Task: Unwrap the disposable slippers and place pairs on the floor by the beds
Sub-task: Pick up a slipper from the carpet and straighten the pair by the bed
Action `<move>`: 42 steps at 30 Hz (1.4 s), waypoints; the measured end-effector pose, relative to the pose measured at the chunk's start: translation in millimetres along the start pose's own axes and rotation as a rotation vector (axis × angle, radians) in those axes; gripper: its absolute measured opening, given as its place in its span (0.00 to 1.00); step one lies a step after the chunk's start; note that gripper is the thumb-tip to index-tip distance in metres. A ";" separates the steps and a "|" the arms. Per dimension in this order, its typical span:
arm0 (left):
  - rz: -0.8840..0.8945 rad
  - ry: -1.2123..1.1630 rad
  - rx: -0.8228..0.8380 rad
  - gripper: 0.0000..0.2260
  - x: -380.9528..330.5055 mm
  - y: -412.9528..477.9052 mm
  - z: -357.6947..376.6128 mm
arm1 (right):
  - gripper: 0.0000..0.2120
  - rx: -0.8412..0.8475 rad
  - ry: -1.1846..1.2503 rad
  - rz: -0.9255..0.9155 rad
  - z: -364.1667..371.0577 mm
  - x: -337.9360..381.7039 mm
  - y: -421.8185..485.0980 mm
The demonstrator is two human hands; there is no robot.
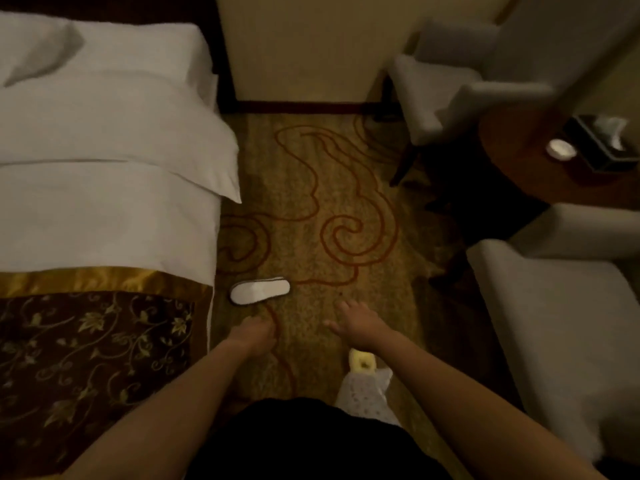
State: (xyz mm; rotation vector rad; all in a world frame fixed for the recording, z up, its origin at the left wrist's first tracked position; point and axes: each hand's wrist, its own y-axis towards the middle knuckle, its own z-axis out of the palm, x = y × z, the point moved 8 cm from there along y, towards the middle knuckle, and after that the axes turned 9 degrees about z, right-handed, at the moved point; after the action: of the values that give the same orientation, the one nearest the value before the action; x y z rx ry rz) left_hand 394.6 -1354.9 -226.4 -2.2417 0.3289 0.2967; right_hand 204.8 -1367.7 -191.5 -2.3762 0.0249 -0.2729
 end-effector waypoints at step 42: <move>-1.019 -1.455 -0.726 0.24 214.2 439.1 108.0 | 0.30 0.356 -0.921 -0.806 159.8 153.3 621.1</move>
State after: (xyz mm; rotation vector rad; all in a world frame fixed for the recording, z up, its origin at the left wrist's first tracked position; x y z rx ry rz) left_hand 438.7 -1573.2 -674.5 -1.8518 -1.8017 1.4293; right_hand 424.3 -1729.0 -697.5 -1.8403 -1.2960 0.4351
